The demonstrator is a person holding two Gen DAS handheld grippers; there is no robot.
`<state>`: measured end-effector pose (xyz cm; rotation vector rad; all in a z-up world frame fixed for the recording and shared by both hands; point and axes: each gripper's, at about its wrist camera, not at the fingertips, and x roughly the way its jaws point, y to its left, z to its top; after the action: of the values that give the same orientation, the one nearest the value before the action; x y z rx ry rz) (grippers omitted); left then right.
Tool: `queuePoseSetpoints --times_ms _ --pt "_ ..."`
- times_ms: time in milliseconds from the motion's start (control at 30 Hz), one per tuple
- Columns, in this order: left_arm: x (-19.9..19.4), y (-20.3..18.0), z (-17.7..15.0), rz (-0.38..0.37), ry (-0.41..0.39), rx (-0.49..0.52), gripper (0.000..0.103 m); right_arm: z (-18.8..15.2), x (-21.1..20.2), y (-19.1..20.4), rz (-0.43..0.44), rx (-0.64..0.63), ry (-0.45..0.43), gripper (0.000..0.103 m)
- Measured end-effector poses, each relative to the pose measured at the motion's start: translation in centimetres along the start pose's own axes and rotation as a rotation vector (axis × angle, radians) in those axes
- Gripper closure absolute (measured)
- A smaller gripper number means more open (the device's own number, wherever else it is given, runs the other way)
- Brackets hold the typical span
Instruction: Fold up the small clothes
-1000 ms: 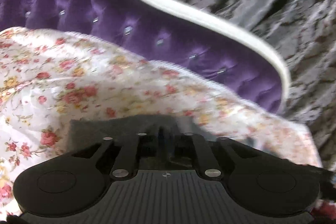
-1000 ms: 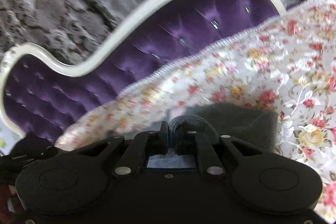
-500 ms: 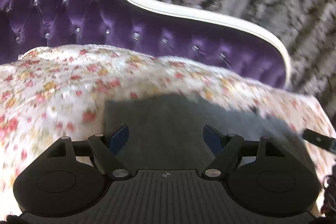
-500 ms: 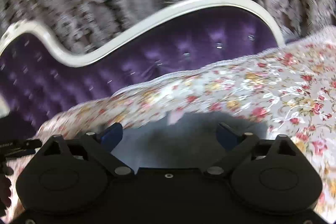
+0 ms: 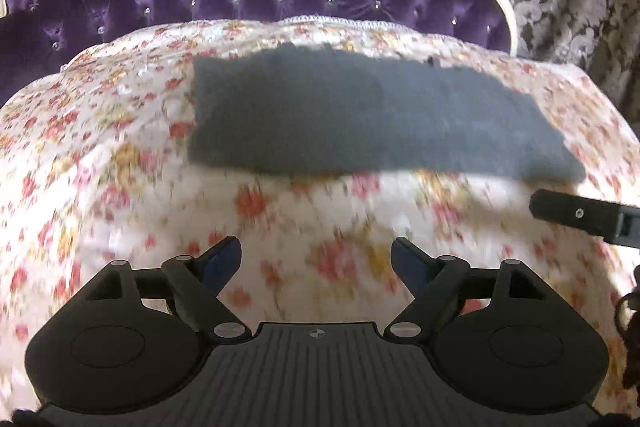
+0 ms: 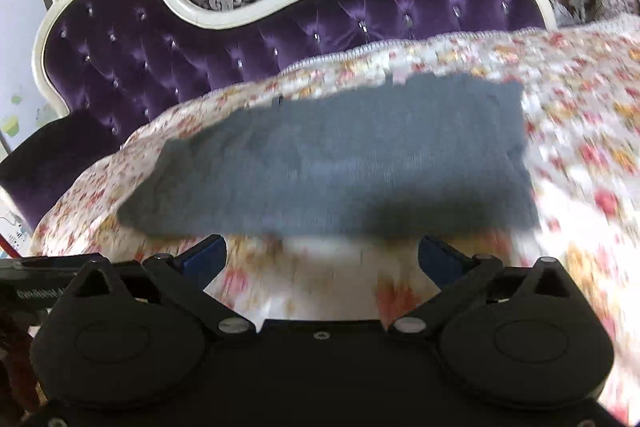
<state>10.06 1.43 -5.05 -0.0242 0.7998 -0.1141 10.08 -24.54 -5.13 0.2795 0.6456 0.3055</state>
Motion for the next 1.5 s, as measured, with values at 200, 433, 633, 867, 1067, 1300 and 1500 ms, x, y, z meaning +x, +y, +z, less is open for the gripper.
queuePoseSetpoints --times_ms 200,433,633,867,1067,1300,1500 --pt "-1.0 -0.8 -2.7 0.008 0.026 -0.004 0.022 -2.5 -2.7 0.9 -0.025 -0.011 0.023 0.001" --pt "-0.9 -1.1 -4.5 0.040 0.011 0.002 0.016 -5.0 -3.3 2.7 -0.101 -0.133 0.077 0.001" --pt "-0.8 -1.3 -5.3 0.059 -0.020 0.008 0.004 -6.5 -3.1 3.6 -0.157 -0.215 0.089 0.000" --pt "-1.3 -1.4 -6.1 0.051 -0.045 0.017 0.000 -7.1 -2.7 3.9 -0.185 -0.237 0.099 0.000" --pt "-1.4 -1.2 -6.4 0.032 -0.055 0.024 0.000 -7.1 -2.5 3.9 -0.188 -0.228 0.104 0.000" --pt "-1.3 -1.2 -6.6 0.034 -0.061 0.027 0.000 -7.1 -2.5 3.8 -0.186 -0.227 0.110 0.000" --pt "-1.2 -1.3 -6.5 0.039 -0.060 0.027 0.000 -7.1 -2.5 3.7 -0.178 -0.220 0.109 0.000"
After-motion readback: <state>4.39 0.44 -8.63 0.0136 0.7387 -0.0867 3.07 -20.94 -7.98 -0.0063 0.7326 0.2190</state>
